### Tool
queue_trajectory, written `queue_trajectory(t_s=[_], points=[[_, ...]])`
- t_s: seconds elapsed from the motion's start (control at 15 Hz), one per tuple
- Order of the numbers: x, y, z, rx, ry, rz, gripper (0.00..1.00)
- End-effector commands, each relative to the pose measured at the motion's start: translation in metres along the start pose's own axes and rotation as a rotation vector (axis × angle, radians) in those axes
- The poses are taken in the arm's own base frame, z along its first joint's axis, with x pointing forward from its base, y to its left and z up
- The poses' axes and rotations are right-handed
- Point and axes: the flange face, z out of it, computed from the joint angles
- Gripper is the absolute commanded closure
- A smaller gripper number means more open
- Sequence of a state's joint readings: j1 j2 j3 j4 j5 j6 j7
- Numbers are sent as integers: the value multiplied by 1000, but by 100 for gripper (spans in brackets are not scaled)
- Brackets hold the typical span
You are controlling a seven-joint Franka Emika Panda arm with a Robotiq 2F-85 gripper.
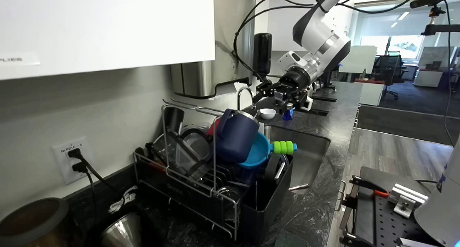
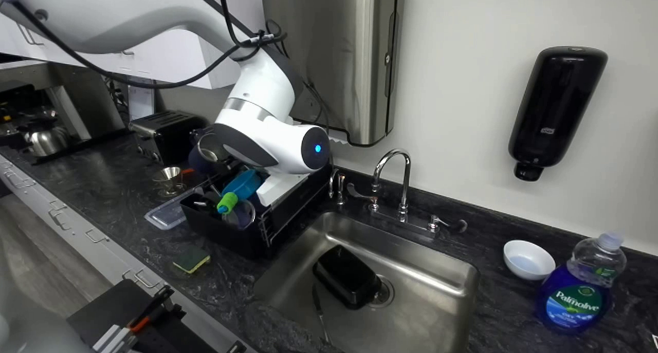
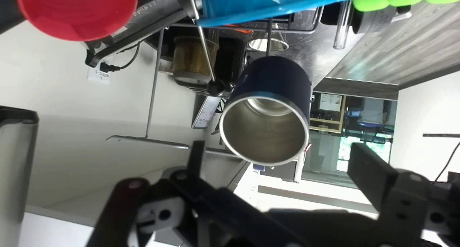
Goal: Move the mug from the sink to the dish rack
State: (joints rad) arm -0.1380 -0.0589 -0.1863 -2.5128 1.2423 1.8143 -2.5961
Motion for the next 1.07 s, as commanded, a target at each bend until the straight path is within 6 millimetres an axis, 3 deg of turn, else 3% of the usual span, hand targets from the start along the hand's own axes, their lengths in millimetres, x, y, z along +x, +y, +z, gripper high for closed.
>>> queue_trajectory(t_s=[0.0,0.33,0.6,1.0], points=[[6,7,-31,10,-11,-20,0],[17,17,-70,8,-34,-37,0],[23,21,-84,2,-59,-28,0],[23,31,-108,-214,-186,45,0]])
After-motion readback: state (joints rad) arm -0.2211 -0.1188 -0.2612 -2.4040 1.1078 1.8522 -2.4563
